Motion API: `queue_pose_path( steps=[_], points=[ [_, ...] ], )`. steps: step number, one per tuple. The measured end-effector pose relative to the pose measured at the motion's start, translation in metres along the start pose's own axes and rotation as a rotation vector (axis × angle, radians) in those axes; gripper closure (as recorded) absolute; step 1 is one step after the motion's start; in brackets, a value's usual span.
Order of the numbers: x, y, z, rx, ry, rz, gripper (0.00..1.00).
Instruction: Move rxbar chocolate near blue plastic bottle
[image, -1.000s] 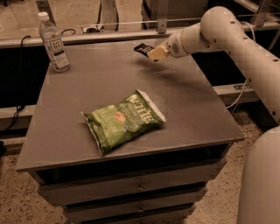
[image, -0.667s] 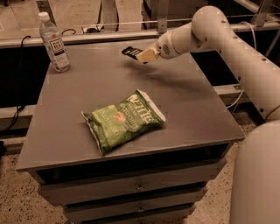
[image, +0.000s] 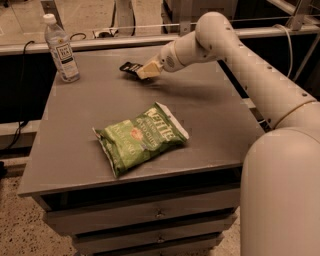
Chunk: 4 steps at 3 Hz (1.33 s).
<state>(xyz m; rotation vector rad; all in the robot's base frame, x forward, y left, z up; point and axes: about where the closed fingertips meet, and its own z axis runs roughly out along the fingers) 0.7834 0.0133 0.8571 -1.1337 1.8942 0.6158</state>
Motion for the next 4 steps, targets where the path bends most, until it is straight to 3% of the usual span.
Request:
queue_pose_path(
  steps=[2, 4],
  points=[
    [-0.036, 0.016, 0.023, -0.036, -0.04, -0.067, 1.0],
    [-0.054, 0.055, 0.061, -0.13, -0.034, -0.117, 1.0]
  ],
)
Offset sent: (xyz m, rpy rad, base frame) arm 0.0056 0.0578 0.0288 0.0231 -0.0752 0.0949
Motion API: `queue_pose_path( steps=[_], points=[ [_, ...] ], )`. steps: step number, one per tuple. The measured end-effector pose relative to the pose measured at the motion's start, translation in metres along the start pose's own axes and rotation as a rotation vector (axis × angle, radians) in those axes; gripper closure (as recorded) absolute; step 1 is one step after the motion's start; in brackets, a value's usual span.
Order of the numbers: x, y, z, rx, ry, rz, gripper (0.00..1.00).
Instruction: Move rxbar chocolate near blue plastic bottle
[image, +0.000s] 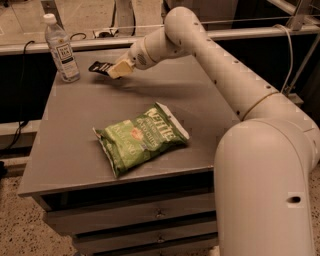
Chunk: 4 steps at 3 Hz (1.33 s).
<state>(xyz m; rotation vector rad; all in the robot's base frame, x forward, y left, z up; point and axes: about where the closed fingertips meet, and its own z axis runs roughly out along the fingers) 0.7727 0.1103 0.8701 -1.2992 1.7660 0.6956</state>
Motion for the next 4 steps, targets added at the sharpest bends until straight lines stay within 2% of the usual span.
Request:
queue_pose_path(
  steps=[1, 2, 4],
  points=[
    [-0.002, 0.009, 0.018, -0.028, 0.012, -0.007, 1.0],
    [-0.004, 0.015, 0.033, -0.04, 0.026, -0.013, 0.84],
    [-0.003, 0.017, 0.051, -0.038, 0.048, -0.013, 0.37]
  ],
)
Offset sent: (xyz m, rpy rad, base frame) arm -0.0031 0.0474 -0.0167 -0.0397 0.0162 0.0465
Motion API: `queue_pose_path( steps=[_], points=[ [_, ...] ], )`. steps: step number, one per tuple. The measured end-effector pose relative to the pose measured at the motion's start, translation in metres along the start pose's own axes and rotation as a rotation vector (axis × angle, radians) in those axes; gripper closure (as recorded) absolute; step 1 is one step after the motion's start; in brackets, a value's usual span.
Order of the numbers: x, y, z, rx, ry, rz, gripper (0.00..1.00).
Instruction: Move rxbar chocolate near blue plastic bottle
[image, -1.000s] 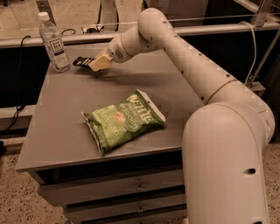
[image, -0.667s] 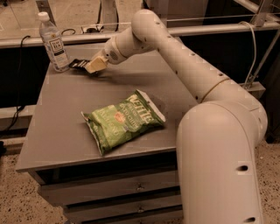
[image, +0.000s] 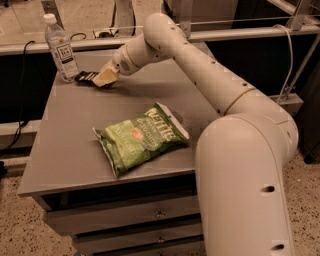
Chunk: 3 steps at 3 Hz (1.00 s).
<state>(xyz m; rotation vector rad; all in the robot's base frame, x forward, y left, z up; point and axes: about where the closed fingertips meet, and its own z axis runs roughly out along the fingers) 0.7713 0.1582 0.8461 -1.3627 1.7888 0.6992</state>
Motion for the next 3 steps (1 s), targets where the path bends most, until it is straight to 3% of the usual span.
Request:
queue_pose_path(
  steps=[1, 2, 3],
  points=[
    [0.002, -0.001, 0.003, 0.004, 0.007, 0.003, 0.14],
    [0.002, -0.003, 0.001, 0.011, 0.006, 0.007, 0.0],
    [-0.003, -0.018, -0.034, 0.055, -0.021, -0.005, 0.0]
  ],
)
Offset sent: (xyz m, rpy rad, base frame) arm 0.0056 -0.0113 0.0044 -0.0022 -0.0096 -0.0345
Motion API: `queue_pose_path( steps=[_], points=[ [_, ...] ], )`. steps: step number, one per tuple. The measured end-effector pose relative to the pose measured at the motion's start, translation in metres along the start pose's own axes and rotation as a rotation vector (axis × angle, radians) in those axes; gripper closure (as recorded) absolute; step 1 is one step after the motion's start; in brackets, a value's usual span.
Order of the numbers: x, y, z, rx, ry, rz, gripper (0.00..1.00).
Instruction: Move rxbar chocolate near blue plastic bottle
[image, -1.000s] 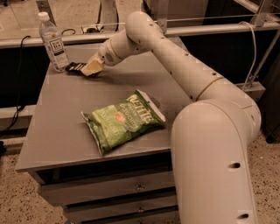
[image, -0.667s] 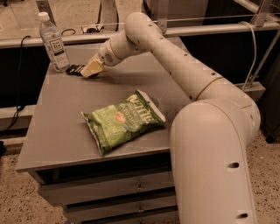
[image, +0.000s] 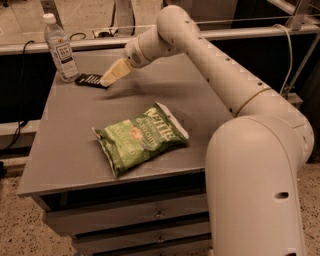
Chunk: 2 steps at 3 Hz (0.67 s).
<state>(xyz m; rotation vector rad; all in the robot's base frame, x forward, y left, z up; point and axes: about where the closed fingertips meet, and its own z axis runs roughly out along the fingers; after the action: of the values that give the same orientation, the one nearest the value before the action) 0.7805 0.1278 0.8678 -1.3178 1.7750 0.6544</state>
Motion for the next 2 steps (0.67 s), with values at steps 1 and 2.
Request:
queue_pose_path(
  steps=[1, 2],
  points=[
    [-0.002, -0.027, -0.063, 0.046, -0.04, -0.044, 0.0],
    [0.0, -0.049, -0.143, 0.106, -0.08, -0.1, 0.0]
  ],
)
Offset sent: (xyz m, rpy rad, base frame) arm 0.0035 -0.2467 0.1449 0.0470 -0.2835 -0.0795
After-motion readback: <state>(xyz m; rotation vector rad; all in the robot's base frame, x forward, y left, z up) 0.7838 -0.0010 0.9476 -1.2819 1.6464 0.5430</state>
